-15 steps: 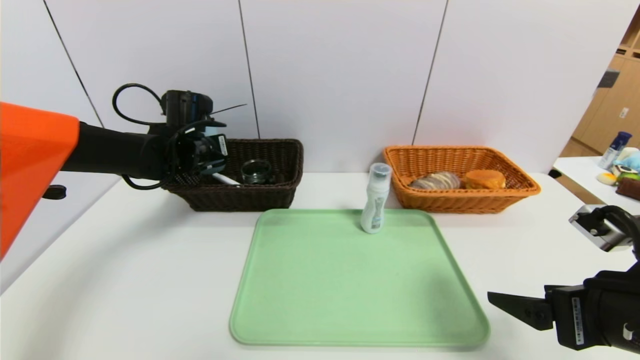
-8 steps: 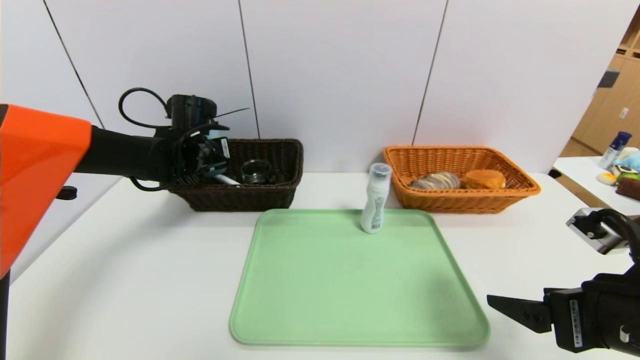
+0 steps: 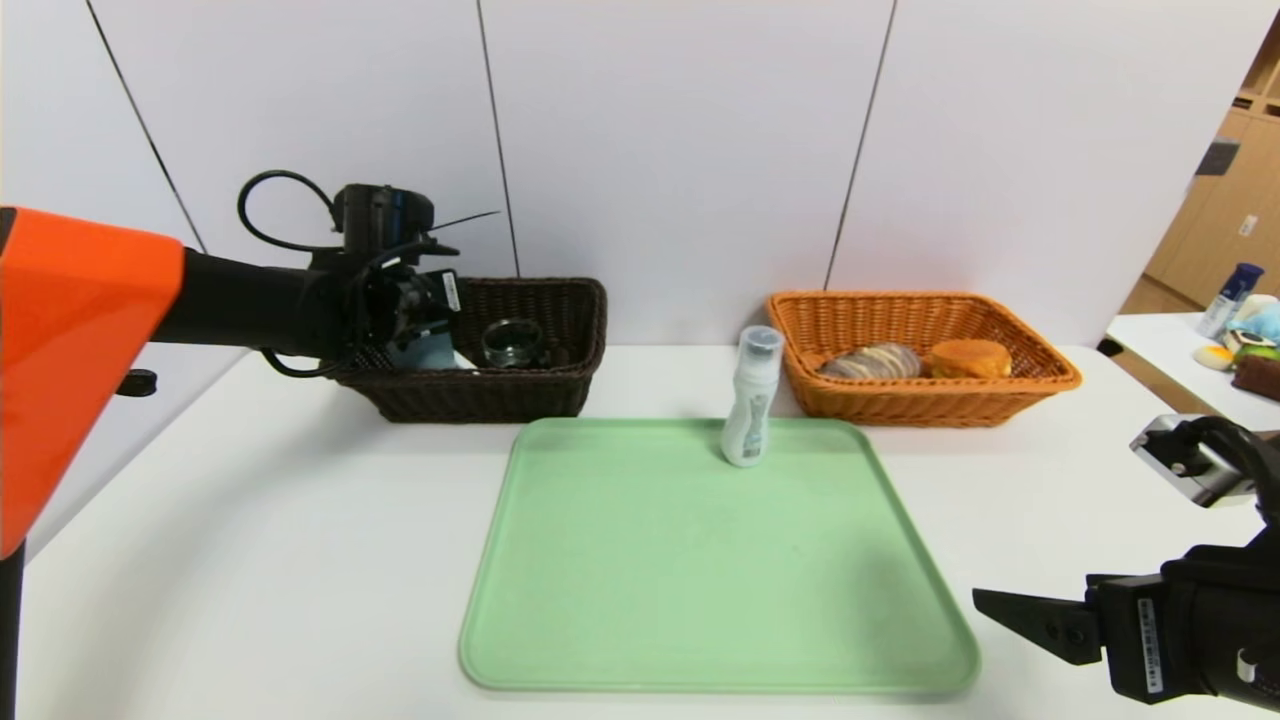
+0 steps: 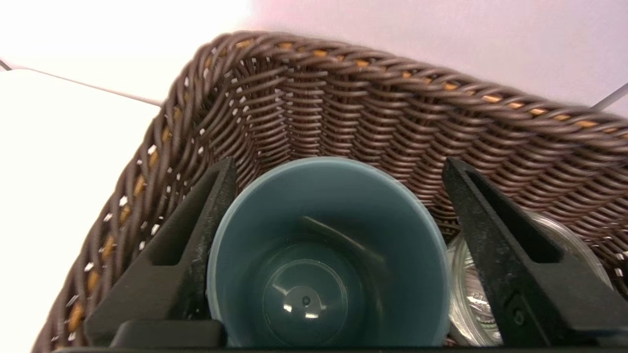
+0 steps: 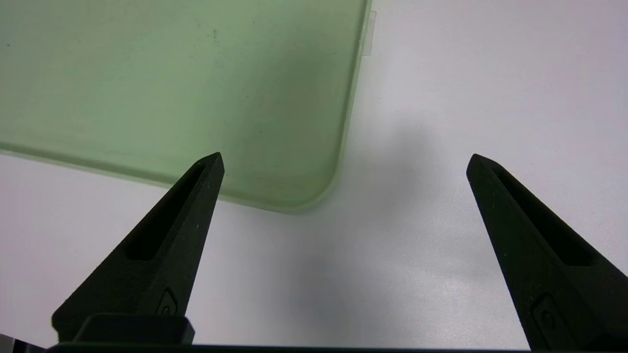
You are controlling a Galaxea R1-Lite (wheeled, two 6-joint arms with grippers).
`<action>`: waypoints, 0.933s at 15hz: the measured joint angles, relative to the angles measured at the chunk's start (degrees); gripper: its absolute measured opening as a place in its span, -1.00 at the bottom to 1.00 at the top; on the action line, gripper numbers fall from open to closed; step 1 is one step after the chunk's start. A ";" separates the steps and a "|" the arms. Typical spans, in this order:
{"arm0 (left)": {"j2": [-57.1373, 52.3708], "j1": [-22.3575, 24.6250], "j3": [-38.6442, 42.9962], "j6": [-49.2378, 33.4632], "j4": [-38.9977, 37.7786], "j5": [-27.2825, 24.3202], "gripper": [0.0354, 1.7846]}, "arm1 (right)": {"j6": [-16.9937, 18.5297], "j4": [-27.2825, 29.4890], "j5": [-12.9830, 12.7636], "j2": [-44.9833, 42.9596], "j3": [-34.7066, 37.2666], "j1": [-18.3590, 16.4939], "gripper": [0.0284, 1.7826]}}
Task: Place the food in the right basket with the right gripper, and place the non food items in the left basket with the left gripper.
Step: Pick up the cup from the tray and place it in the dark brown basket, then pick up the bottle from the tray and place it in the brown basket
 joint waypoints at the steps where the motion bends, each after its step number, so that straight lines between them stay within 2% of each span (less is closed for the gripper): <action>1: -1.27 -0.41 -0.02 -0.11 0.38 0.02 0.71 | 0.02 0.02 -0.02 0.05 0.04 0.00 0.92; 4: -8.33 -5.21 0.72 -0.55 3.16 0.05 0.77 | 0.09 0.02 0.04 0.24 0.22 0.00 0.92; 8: -18.27 -17.53 7.69 -1.12 5.42 -0.59 0.83 | 0.02 -0.13 0.04 0.99 -0.30 0.00 0.92; 10: -20.39 -24.44 12.58 -2.72 3.79 2.19 0.85 | 0.02 -0.30 -0.05 1.29 -0.63 0.00 0.92; 14: -18.20 -37.01 19.91 -5.29 -5.39 12.13 0.87 | 0.15 -0.68 -0.27 1.45 -1.82 0.00 0.92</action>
